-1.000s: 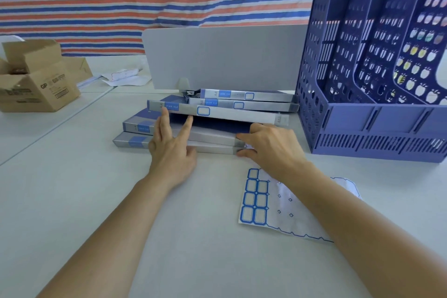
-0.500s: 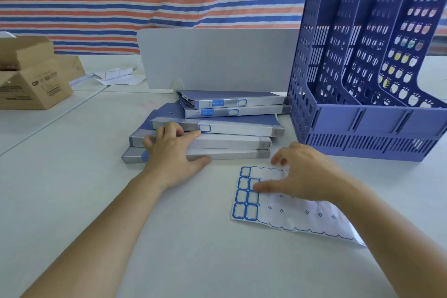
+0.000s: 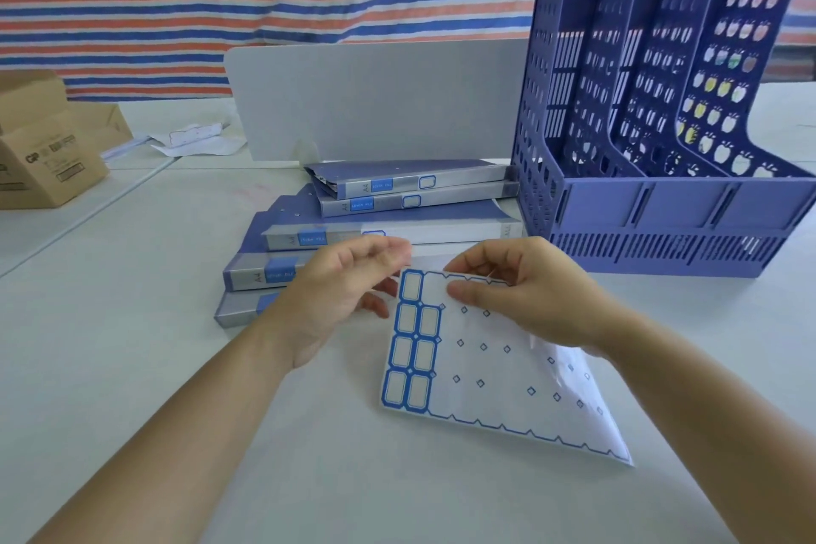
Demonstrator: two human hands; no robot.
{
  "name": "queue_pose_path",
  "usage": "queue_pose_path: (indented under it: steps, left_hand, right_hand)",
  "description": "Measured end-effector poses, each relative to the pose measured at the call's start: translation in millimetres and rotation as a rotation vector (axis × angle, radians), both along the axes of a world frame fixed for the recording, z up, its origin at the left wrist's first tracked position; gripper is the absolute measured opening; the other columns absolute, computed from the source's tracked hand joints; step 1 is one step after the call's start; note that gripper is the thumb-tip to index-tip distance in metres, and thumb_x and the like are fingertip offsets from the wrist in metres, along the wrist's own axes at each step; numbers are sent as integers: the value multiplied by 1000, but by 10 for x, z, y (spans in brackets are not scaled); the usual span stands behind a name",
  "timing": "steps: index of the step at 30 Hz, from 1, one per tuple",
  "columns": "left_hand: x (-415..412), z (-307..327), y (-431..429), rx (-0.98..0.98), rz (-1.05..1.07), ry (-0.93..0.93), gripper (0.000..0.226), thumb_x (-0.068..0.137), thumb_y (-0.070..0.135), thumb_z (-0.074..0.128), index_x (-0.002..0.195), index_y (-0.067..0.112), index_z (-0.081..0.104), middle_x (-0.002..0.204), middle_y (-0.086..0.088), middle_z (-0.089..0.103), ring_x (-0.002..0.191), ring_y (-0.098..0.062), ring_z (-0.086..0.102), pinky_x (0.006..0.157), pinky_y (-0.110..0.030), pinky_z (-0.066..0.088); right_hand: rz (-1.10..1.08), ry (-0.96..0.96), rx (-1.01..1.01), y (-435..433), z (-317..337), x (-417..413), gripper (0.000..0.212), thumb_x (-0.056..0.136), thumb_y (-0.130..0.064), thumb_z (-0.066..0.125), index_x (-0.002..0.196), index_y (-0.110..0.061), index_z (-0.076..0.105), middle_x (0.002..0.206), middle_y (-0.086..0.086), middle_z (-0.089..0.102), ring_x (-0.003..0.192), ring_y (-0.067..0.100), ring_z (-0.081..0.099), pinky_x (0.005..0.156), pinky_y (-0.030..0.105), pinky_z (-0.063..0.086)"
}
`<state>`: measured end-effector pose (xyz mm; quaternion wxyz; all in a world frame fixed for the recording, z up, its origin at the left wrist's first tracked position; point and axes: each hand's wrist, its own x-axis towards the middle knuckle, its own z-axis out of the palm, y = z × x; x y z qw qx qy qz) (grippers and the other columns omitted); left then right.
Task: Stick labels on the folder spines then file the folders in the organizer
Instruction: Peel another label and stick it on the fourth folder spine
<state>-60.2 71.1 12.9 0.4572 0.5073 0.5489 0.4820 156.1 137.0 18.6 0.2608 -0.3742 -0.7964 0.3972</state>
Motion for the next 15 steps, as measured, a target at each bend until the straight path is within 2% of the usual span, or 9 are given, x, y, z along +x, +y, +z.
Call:
queue_pose_path:
  steps: [2,5,8,11,15]
  left_hand:
    - [2,12,-18,-41,-63,-66,35,77,30,70,104,7,71,92,-12,71,77,-19,60,62,-26,52]
    - [-3,-12,-9,-29,-30,-94,22,74,20,73,93,8,72,92,-15,73,76,-20,62,60,-24,51]
    - [1,-22,9,31,36,-96,27,74,19,72,97,5,71,94,-16,75,81,-22,67,69,-30,57]
    - [34,-18,1,82,66,-129,30,75,19,72,102,5,71,98,-15,76,86,-22,69,82,-34,58]
    - [75,14,-30,63,46,-155,33,78,17,71,107,1,70,102,-17,75,87,-23,69,84,-33,58]
  right_hand:
    - [-14,18,-17,-11,26,-1,11,85,-27,77,96,-26,75,88,-4,78,82,16,74,82,35,61]
    - [-73,69,-12,-16,28,-13,15,82,-32,78,96,-28,76,89,-7,78,85,18,73,86,40,59]
    - [-101,68,-19,-43,74,-5,25,78,-41,79,101,-32,74,92,-10,77,82,9,73,83,34,60]
    - [-33,63,-188,-94,140,20,24,78,-39,80,99,-29,76,85,-10,79,75,10,76,73,32,63]
    - [-4,120,-362,-88,144,35,27,75,-31,84,99,-20,79,92,3,80,85,25,77,84,45,61]
